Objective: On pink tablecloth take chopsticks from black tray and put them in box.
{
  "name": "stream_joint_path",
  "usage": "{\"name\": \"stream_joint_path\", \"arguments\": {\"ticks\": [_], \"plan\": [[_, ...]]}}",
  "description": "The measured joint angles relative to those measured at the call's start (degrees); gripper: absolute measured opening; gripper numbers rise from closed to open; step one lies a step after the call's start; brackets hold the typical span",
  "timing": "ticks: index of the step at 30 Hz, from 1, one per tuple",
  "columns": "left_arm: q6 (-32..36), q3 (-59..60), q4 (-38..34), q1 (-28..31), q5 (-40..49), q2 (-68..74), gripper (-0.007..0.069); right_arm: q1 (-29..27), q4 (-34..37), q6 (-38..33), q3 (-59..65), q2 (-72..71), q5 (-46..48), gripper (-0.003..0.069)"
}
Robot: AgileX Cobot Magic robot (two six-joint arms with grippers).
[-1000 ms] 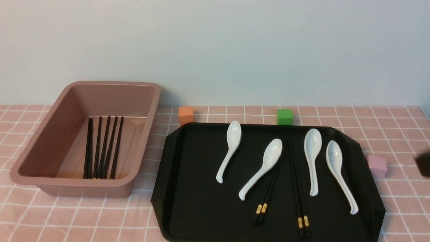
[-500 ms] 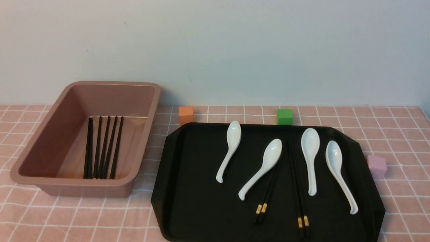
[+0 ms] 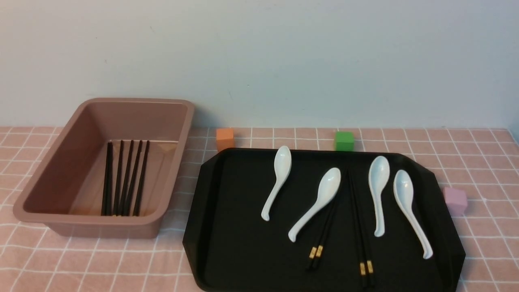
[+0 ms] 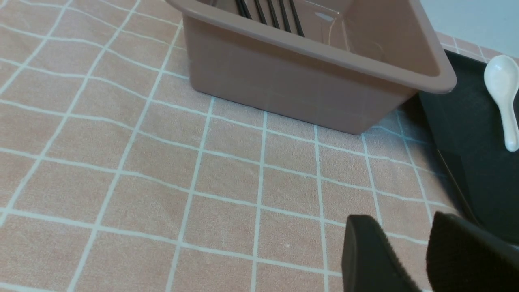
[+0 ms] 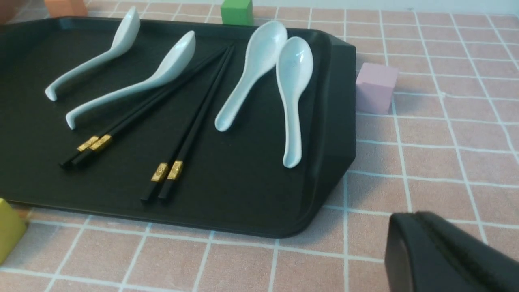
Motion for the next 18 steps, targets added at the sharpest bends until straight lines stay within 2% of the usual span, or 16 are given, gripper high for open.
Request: {"name": "stream_joint_path", "arguments": {"ticks": [18], "plan": [[0.0, 0.0, 0.0, 0.0, 0.0, 0.0, 0.0238, 0.0, 0.0, 0.0, 0.0, 0.0, -0.1, 0.0001]]}}
